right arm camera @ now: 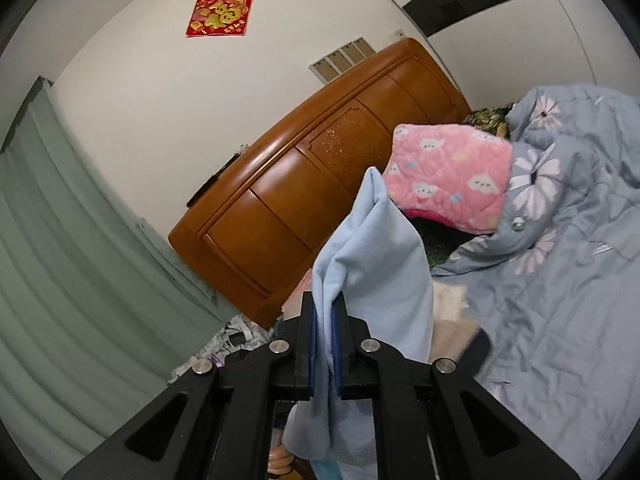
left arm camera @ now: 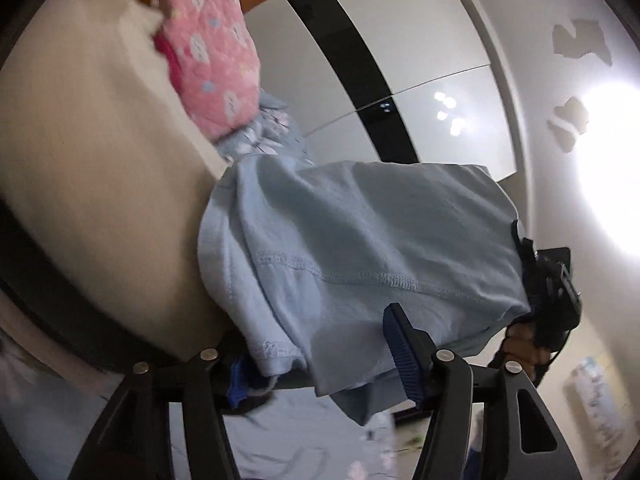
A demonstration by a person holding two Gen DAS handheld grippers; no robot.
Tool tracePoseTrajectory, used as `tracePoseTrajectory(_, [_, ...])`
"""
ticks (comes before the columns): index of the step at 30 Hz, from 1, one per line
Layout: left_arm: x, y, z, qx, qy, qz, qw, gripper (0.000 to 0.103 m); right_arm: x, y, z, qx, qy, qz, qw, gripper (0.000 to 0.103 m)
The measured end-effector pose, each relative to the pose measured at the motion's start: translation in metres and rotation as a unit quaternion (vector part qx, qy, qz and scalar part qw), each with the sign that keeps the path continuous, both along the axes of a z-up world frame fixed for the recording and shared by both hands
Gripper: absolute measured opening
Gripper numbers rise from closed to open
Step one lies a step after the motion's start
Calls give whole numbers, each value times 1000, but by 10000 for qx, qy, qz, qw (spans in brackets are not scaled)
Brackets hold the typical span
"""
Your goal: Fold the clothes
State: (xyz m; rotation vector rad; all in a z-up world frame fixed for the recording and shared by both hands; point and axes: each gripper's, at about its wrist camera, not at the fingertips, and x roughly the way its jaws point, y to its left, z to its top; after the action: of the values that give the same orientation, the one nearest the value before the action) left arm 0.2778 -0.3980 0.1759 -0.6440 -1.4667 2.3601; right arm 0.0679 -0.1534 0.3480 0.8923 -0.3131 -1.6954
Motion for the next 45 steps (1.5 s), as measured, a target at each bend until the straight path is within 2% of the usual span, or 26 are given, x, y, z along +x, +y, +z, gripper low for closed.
tracePoseTrajectory(6, [-19, 79, -21, 104, -66, -528, 9985, 68, 1, 90, -33, 300, -124, -733, 9968, 6])
tracePoseTrajectory(11, [-63, 156, -60, -173, -707, -1060, 9917, 69, -14, 189, -104, 893, -569, -1543, 9823, 6])
tracePoseTrajectory(13, [-83, 188, -82, -240, -1072, -1330, 9850, 69, -21, 238, -146, 1136, -942, -1999, 9686, 6])
tracePoseTrajectory(16, [-111, 241, -118, -180, -1620, -1754, 9709, 69, -31, 310, -203, 1376, -1545, -2682, 9409, 6])
tracePoseTrajectory(20, [-140, 308, -154, -36, -2175, -2265, 9494, 69, -22, 423, -277, 1472, -2480, -3602, 8872, 6])
tracePoseTrajectory(21, [-147, 323, -159, -56, -2262, -2361, 9450, 69, -16, 447, -290, 1414, -2648, -3762, 8766, 6])
tracePoseTrajectory(24, [-168, 372, -174, -358, -2586, -2537, 9314, 69, 3, 504, -313, 1025, -2918, -4140, 8561, 5])
tracePoseTrajectory(28, [-175, 416, -199, -1015, -2996, -2332, 9195, 69, 21, 557, -331, 766, -3085, -4464, 8365, 5])
tracePoseTrajectory(32, [-183, 429, -202, -1391, -2984, -1973, 9234, 69, 25, 584, -341, 637, -3094, -4593, 8302, 1])
tracePoseTrajectory(35, [-207, 434, -214, -1497, -3099, -1963, 9182, 69, 28, 603, -347, 542, -3085, -4677, 8266, 4])
tracePoseTrajectory(38, [-216, 438, -226, -1411, -3011, -2060, 9203, 69, 31, 605, -361, 575, -3125, -4490, 8351, 6])
tracePoseTrajectory(39, [-218, 437, -229, -1388, -2972, -2102, 9210, 69, 31, 603, -366, 558, -3137, -4401, 8395, 14])
tracePoseTrajectory(40, [-220, 436, -231, -1368, -2940, -2166, 9209, 69, 32, 600, -372, 491, -3165, -4323, 8429, 35])
tracePoseTrajectory(42, [-225, 437, -236, -1325, -2885, -2316, 9196, 70, 31, 594, -382, 351, -3220, -4189, 8483, 51])
tracePoseTrajectory(45, [-230, 444, -242, -1321, -2772, -2549, 9169, 76, 24, 584, -395, 368, -3266, -4083, 8516, 50])
